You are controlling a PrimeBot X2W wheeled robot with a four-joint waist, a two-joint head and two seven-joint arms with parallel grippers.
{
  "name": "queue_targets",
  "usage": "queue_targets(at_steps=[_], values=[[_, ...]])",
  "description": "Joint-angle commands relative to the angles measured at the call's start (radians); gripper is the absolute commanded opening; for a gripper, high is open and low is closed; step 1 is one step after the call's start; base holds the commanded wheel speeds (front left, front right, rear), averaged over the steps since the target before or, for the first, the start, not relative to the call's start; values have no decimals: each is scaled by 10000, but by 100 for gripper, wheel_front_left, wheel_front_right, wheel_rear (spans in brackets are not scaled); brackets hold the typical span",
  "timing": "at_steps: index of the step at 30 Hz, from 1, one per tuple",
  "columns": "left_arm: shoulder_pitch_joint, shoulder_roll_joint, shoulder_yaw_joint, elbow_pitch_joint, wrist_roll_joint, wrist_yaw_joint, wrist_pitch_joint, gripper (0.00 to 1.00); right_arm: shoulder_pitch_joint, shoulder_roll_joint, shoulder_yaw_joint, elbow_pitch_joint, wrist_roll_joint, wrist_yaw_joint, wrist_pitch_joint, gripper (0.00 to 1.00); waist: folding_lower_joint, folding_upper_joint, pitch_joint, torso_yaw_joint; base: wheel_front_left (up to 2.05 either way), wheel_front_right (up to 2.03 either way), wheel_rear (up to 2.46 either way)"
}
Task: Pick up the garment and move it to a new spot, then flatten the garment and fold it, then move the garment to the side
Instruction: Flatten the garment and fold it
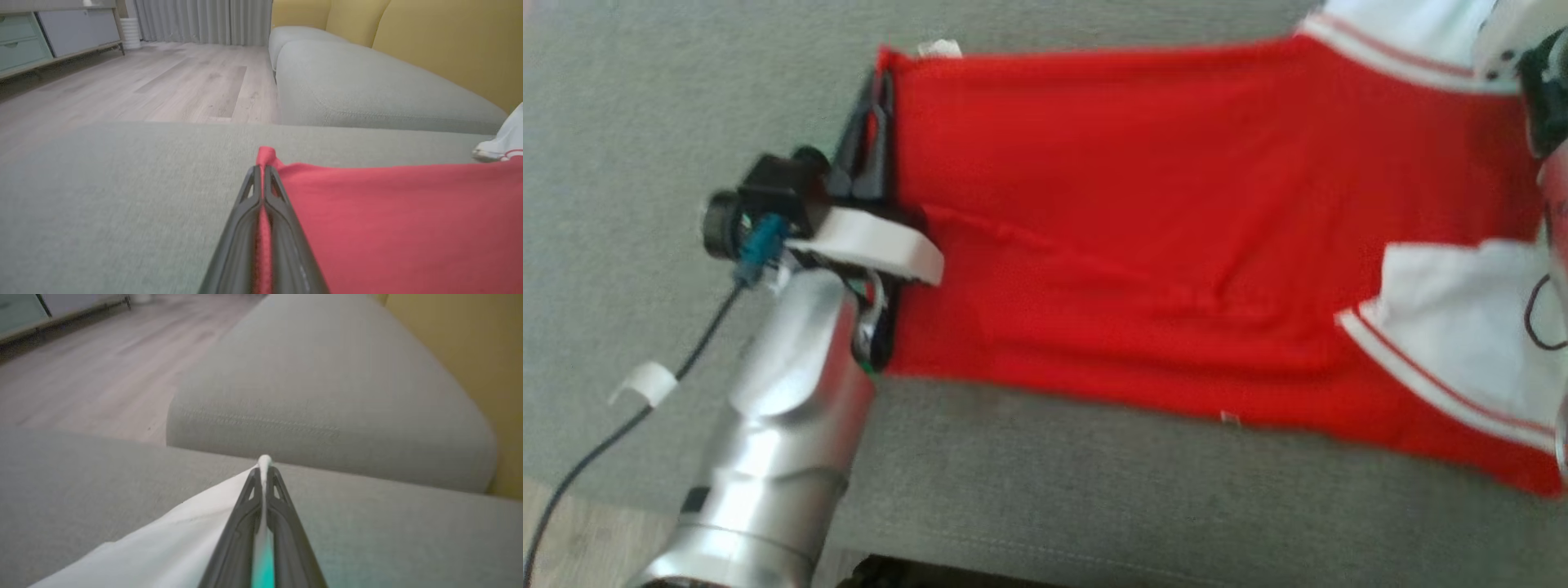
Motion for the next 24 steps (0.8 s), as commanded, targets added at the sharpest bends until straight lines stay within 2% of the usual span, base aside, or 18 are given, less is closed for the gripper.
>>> queue_targets(at_steps=[1, 5, 12, 17, 23, 24], values=[[-397, 298, 560, -414, 229, -29, -49, 0, -587, 256, -49, -477, -185, -7, -569, 0, -1, 0, -108, -305, 0, 0, 0], [-636, 450, 1135, -571, 688, -268, -49, 0, -746, 588, -482, -539, -249, -7, -1434, 0, -1, 0, -299, -877, 0, 0, 0], [-242, 774, 2039, -925, 1354, -447, -49, 0, -277, 1277, -411, -926, 637, -7, -1856, 0, -1, 0, -723, -1849, 0, 0, 0], [827, 923, 2664, -1346, 1678, -534, -49, 0, 1572, 1559, 609, -2780, 2253, -7, -1872, 0, -1, 0, -1121, -2469, 0, 0, 0], [2185, 952, 3374, -1778, 1976, -590, -49, 0, 4858, 1405, 1990, -5219, 4467, -7, -1874, 0, -1, 0, -1594, -2964, 0, 0, 0], [2185, 952, 3374, -1778, 1976, -590, -49, 0, 4858, 1405, 1990, -5219, 4467, -7, -1874, 0, -1, 0, -1594, -2964, 0, 0, 0]])
